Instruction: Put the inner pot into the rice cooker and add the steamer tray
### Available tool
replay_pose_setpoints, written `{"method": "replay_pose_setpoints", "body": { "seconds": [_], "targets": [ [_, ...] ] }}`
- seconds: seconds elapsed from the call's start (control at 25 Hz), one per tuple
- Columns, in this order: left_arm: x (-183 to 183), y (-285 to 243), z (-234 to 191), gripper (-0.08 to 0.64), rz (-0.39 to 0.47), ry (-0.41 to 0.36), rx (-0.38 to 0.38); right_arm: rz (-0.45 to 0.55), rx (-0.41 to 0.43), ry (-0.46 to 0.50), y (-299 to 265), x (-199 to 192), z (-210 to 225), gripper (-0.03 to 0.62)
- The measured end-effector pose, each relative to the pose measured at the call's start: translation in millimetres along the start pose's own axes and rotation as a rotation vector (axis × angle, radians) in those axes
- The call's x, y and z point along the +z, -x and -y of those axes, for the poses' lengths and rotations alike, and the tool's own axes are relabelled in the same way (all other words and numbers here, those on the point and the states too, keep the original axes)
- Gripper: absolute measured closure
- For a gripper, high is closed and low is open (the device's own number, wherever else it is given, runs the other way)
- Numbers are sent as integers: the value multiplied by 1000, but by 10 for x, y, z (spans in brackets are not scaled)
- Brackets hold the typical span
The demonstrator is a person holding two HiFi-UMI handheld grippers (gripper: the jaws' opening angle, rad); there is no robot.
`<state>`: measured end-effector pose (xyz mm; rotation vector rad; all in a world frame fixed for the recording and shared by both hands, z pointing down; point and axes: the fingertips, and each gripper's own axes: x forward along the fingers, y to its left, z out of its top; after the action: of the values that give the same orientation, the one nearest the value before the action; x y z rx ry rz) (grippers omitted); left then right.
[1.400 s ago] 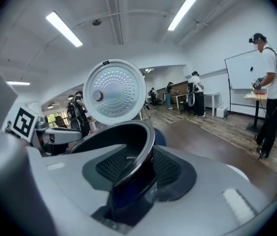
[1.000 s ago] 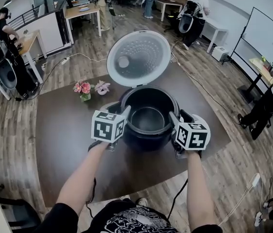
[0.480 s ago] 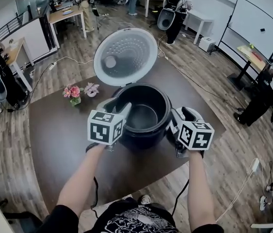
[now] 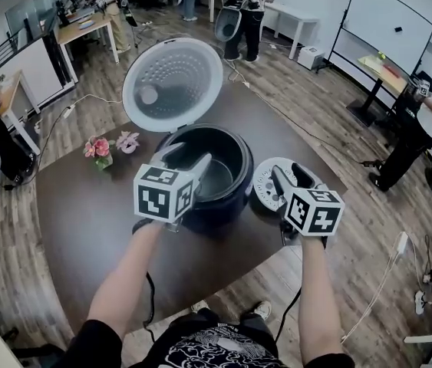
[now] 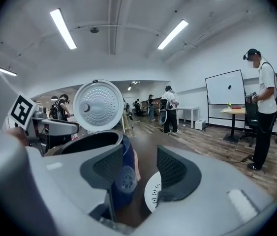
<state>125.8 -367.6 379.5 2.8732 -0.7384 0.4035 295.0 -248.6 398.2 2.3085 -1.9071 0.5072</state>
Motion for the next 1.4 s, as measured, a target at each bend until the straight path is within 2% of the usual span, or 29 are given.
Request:
{"method": "replay_pose_setpoints", "body": {
  "seconds": [0.28,0.56,0.96,1.16,1.4],
  "targets": [
    [71,-138,372,292,2,-13,30,12,31,-13,224,-33,389,356],
    [95,-305,857,273,2,-4,96,6,82,-8,458,-58,929,328],
    [81,-586,1704,237,10,16,177,-4,171,14,783,-62,1740,305],
    [86,-717,2045,232,16,47,193,-17,209,18,914,-64,2018,290],
    [129,-936,2297,221,6,47,190,-11,233,21,967,22,2240,281]
  ]
}}
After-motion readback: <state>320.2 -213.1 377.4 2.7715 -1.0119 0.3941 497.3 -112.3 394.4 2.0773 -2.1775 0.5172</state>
